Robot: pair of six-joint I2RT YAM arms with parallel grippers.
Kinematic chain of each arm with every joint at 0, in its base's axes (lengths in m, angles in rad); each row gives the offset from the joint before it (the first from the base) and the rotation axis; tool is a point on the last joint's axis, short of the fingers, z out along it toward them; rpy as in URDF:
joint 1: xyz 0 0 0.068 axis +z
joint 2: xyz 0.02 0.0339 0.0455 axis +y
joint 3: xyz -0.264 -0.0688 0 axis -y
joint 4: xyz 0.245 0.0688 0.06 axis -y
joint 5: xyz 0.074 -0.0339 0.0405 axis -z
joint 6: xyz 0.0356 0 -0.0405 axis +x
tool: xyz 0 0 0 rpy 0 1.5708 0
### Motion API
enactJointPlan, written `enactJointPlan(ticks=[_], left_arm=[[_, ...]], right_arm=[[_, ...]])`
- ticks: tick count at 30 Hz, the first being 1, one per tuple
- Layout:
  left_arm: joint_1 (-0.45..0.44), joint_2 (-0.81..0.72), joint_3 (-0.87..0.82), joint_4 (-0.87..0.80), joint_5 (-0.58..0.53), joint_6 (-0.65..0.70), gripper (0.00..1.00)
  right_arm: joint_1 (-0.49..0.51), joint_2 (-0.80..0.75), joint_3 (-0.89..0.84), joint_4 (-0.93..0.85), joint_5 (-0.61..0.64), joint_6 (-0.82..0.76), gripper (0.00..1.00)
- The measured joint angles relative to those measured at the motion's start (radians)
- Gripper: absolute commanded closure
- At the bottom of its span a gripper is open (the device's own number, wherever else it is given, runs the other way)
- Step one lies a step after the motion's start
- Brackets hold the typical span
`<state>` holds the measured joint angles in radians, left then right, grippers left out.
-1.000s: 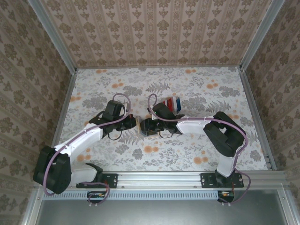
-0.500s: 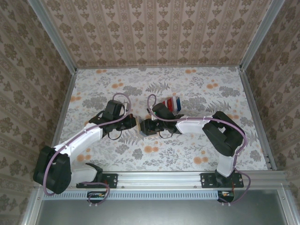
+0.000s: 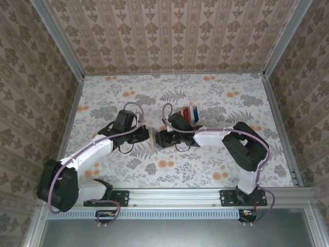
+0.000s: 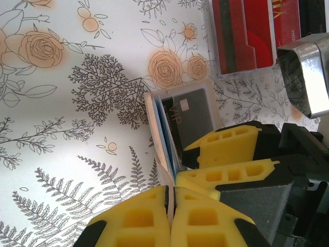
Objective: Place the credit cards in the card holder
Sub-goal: Flip over the card slot in the card holder, then place the card holder at the center of the table.
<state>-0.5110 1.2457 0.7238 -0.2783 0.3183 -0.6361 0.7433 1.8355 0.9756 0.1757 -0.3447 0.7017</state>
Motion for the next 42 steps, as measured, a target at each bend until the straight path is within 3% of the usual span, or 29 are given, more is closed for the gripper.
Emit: enactJointPlan(ticks=[13,20,39,42], left_arm=[[0.0,0.001,0.0,-0.007,-0.004,0.0,1.0],[0.0,0.001,0.0,-0.007,-0.005,0.0,1.0],[0.002,0.0,-0.004,-0.006,-0.013,0.001,1.0],[0.009,0.0,-0.013,-0.006,-0.016,0.003,1.0]], right_arm=[[-0.023,-0.037,-0.039,0.012,-0.003,0.005,0.65],[-0.028,-0.042,-0.041,0.016,-0.005,0.008,0.73],[-0.054,-0.073,-0.055,-0.087,0.08,-0.056,0.72],[-0.055,-0.076,-0.056,-0.102,0.096,-0.071,0.78]])
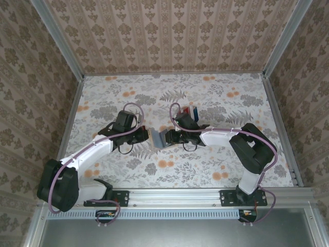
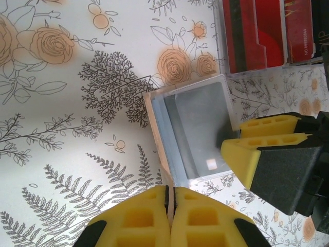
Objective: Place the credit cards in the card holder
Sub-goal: Place the card holder at the center of the table.
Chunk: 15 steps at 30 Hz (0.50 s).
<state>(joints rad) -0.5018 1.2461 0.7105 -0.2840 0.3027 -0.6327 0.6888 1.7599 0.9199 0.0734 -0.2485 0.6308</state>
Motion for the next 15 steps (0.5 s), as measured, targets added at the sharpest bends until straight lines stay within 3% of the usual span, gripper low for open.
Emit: enactJointPlan(ticks=[6,12,15], left_arm=[[0.013,0.0,-0.033,0.0,-0.026,0.008,0.99],[0.027,0.002,-0.064,0.0,-0.063,0.024,0.97],[0.029,0.023,-0.077,0.003,-0.08,0.034,0.96]], right_arm=[[-0.002,-0.012,0.0,-0.021,0.019,-0.022,0.94],[-0.003,-0.02,-0.004,-0.026,0.032,-0.027,0.94],[-0.006,-0.021,-0.014,-0.027,0.035,-0.027,0.88]])
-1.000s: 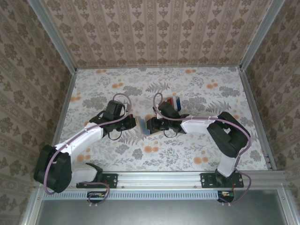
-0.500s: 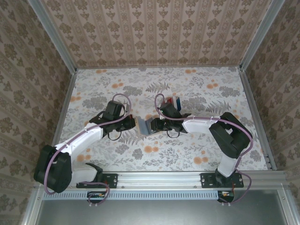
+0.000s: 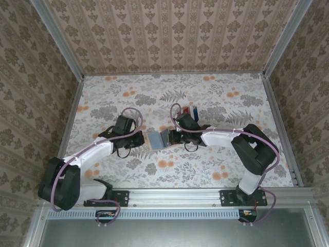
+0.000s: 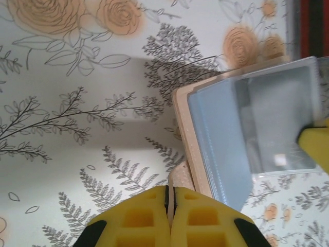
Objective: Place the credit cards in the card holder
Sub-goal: Place the card holder at the center of the table, then pick up the credit card from the storage box.
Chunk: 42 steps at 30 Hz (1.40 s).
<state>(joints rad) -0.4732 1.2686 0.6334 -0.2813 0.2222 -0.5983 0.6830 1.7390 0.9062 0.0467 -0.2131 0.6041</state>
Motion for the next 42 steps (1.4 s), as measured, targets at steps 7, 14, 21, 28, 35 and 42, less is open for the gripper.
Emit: enactJointPlan(ticks=[7,14,21,28,35,42], left_arm=[[0.044,0.06,-0.013,0.003,-0.029,0.035,0.63],[0.057,0.085,0.079,-0.055,-0.036,0.083,0.56],[0.063,0.132,0.275,-0.098,-0.031,0.157,0.56],[0.077,0.272,0.464,-0.132,0.027,0.211,0.56],[0.077,0.466,0.623,-0.089,0.161,0.214,0.56],[0.077,0.562,0.615,0.02,0.233,0.2,0.56]], right_arm=[[-0.006,-0.027,-0.029,-0.052,0.051,-0.016,0.69],[-0.045,-0.113,-0.029,-0.113,0.087,-0.049,0.69],[-0.179,-0.221,-0.027,-0.151,0.087,-0.073,0.66],[-0.3,-0.259,0.058,-0.238,0.086,-0.098,0.63],[-0.365,-0.206,0.223,-0.317,0.087,-0.135,0.63],[-0.38,-0.077,0.31,-0.343,0.096,-0.177,0.62]])
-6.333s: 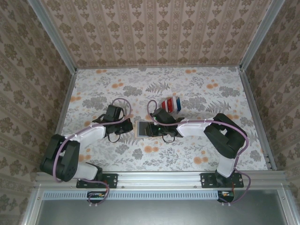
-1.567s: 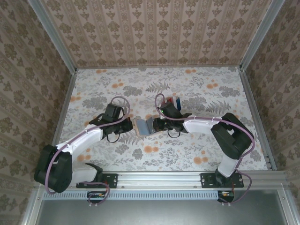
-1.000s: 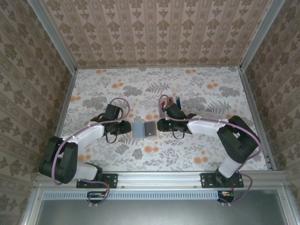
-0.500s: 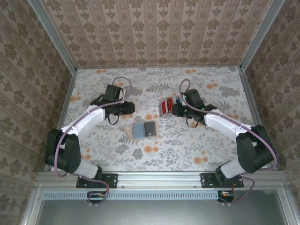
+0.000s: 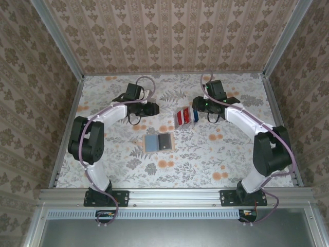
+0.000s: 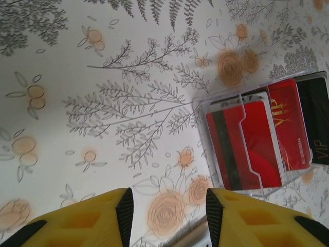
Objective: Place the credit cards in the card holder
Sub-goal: Pick up the credit card from the storage box.
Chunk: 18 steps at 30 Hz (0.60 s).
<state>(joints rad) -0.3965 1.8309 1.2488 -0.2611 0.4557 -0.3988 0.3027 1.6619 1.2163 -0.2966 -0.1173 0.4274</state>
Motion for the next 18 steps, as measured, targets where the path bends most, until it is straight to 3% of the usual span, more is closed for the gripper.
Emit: enactJointPlan(ticks=[9,18], left_arm=[[0.0,0.036,-0.097,0.097,0.034,0.008,0.56],[0.0,0.048,-0.098,0.138,0.047,0.011,0.56]], right_arm=[[-0.001,0.057,0.0,-0.026,0.018,-0.029,0.62],[-0.001,0.061,-0.017,-0.025,0.046,-0.036,0.72]])
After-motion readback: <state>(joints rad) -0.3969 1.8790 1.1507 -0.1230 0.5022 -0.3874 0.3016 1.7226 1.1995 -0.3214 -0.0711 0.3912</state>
